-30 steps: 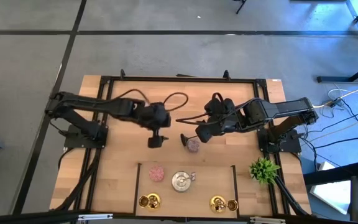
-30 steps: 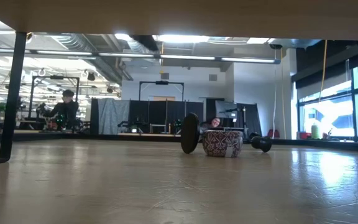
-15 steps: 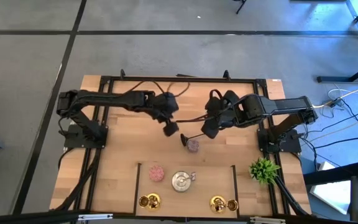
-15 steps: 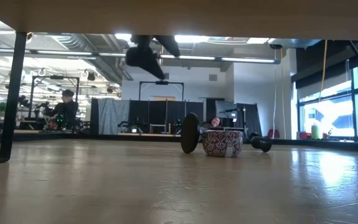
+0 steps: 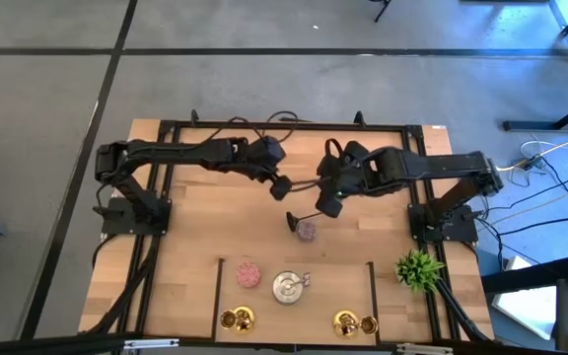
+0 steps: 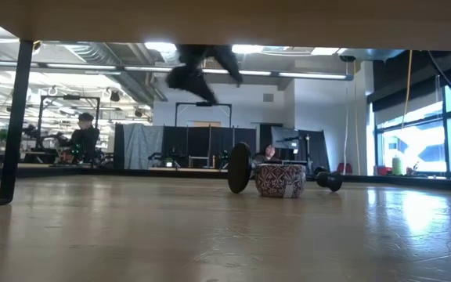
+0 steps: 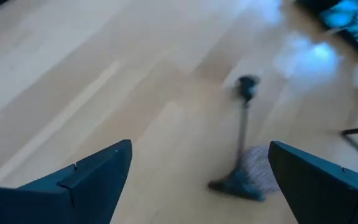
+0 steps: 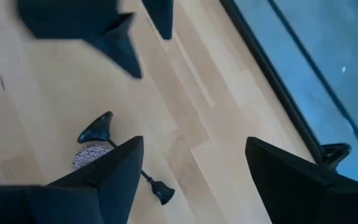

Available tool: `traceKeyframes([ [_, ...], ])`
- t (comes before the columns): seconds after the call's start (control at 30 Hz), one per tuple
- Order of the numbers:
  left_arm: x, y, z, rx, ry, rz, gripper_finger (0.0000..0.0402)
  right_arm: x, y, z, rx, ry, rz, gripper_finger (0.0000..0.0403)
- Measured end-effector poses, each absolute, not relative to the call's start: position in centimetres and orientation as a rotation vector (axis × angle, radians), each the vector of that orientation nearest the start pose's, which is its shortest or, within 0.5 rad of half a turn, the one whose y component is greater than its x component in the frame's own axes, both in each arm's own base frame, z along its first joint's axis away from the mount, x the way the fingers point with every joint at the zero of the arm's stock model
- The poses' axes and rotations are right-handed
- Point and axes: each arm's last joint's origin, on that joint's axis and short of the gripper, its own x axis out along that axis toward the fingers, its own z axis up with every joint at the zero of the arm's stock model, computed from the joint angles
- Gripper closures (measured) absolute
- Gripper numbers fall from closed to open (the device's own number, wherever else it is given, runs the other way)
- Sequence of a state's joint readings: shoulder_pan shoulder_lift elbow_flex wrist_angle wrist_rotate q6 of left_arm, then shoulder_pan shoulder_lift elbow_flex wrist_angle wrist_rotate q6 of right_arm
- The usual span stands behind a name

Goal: Pick & Place candle stick holders
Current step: Put the black candle holder on the shelf

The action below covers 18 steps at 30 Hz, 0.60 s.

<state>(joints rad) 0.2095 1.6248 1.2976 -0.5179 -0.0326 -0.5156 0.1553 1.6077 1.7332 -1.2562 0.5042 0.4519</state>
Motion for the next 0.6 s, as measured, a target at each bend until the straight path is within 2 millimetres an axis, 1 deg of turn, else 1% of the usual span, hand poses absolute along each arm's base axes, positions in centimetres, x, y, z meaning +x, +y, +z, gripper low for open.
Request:
traceKeyframes([
  [0.07, 35.0, 6.6, 27.3, -0.52, 0.738, 0.38, 0.0027, 30.4, 2.9, 37.1, 0.049, 0.979, -0.547, 0.0116],
  [0.17, 35.9, 5.3, 26.4, -0.464, 0.767, 0.296, 0.0027, 30.6, 2.4, 37.2, 0.047, 0.972, -0.552, 0.0116],
  [0.27, 36.8, 4.1, 24.6, -0.426, 0.824, 0.289, 0.0027, 30.9, 2.0, 37.3, 0.05, 0.945, -0.55, 0.0116],
  [0.33, 37.5, 3.8, 23.1, -0.402, 0.858, 0.302, 0.0027, 31.0, 1.8, 37.4, 0.05, 0.942, -0.554, 0.0116],
  [0.47, 38.6, 3.7, 19.9, -0.393, 0.937, 0.326, 0.0027, 31.0, 1.1, 37.4, 0.056, 0.94, -0.572, 0.0116],
  [0.6, 39.3, 3.7, 18.3, -0.421, 0.956, 0.281, 0.0027, 31.1, 0.2, 37.5, 0.081, 0.929, -0.587, 0.0116],
])
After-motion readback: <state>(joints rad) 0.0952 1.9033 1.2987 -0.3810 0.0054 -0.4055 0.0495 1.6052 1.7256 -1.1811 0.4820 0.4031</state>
